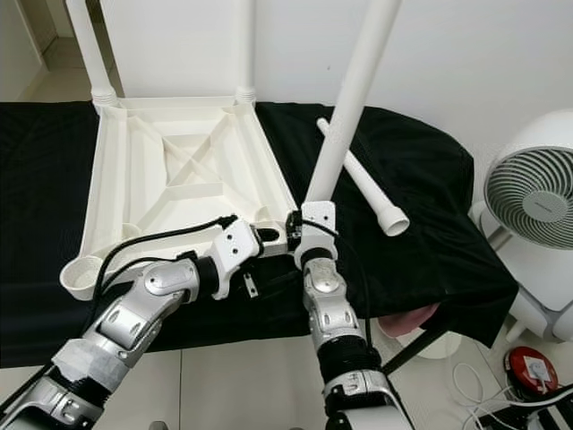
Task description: Building children table
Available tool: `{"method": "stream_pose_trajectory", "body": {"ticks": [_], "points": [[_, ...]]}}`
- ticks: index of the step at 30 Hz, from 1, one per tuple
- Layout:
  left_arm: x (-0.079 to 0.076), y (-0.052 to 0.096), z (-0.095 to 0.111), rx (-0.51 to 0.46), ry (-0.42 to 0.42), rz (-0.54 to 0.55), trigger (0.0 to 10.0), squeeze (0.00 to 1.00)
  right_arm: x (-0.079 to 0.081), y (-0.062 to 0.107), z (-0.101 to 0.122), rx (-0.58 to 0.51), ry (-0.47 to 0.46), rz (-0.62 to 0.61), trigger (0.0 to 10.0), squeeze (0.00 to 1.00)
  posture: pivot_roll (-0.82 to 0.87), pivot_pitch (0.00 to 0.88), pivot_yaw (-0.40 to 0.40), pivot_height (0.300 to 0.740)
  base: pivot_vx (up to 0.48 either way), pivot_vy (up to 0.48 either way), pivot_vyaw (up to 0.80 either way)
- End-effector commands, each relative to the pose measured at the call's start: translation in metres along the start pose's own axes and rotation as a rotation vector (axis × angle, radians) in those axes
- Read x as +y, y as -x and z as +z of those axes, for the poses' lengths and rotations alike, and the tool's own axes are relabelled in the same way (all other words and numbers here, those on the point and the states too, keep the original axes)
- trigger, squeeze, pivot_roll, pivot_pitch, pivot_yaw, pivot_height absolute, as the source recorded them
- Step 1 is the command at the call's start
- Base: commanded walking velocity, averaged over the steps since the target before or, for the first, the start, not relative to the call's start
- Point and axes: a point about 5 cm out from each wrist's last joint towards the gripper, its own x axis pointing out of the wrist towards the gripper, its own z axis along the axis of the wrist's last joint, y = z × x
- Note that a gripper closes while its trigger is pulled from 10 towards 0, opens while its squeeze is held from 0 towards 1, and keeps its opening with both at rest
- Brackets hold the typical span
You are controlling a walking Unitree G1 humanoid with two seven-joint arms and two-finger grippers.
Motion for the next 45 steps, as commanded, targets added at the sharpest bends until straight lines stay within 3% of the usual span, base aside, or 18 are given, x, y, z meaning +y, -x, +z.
{"method": "stream_pose_trajectory", "body": {"ticks": [1,5,6,8,9,17,20,21,24,36,45], "points": [[-0.007,-0.002,0.000,-0.002,-0.013,-0.051,10.0,0.00,-0.013,0.004,-0.013,0.071,-0.040,-0.083,10.0,0.00,-0.07,0.000,-0.068,0.740,0.000,0.000,0.00],[-0.008,-0.002,0.000,-0.001,-0.013,-0.051,10.0,0.00,-0.012,0.004,-0.007,0.046,-0.042,-0.060,10.0,0.00,-0.07,0.000,-0.070,0.740,0.000,0.000,0.00],[-0.007,-0.002,0.000,-0.001,-0.013,-0.051,10.0,0.00,-0.012,0.005,-0.006,0.043,-0.040,-0.058,10.0,0.95,-0.07,0.000,-0.070,0.740,0.000,0.000,0.00],[-0.007,-0.002,0.000,-0.001,-0.013,-0.051,10.0,0.00,-0.012,0.005,-0.006,0.043,-0.040,-0.058,10.0,0.95,-0.07,0.000,-0.070,0.740,0.000,0.000,0.00],[-0.007,-0.002,0.000,-0.001,-0.014,-0.050,10.0,0.00,-0.012,0.005,-0.005,0.035,-0.045,-0.056,10.0,1.00,-0.06,0.000,-0.072,0.740,0.000,0.000,0.00],[-0.006,-0.002,0.001,-0.004,-0.016,-0.045,10.0,0.00,-0.015,0.006,0.009,-0.044,-0.036,-0.006,10.0,1.00,-0.07,0.000,-0.072,0.740,0.000,0.000,0.00],[-0.006,-0.003,0.001,-0.004,-0.018,-0.044,10.0,0.00,-0.018,0.004,0.011,-0.052,-0.038,0.094,10.0,1.00,-0.07,0.000,-0.072,0.740,0.000,0.000,0.00],[-0.005,-0.003,0.001,-0.004,-0.018,-0.044,10.0,0.00,-0.020,0.004,0.012,-0.046,-0.032,0.142,10.0,0.00,-0.07,0.000,-0.072,0.740,0.000,0.000,0.00],[-0.004,-0.003,0.001,-0.002,-0.023,-0.042,10.0,0.00,-0.026,0.003,0.012,-0.042,-0.010,0.254,10.0,0.00,-0.08,0.000,-0.060,0.740,0.000,0.000,0.00],[-0.002,-0.003,0.002,-0.001,-0.028,-0.035,10.0,0.00,-0.035,0.004,0.014,-0.075,0.054,0.460,10.0,0.00,-0.08,0.000,-0.054,0.740,0.000,0.000,0.00],[0.000,-0.002,0.003,0.003,-0.038,-0.035,10.0,0.00,-0.059,-0.006,0.017,-0.040,0.143,0.661,10.0,0.00,-0.07,0.000,-0.045,0.740,0.000,0.000,0.00]]}}
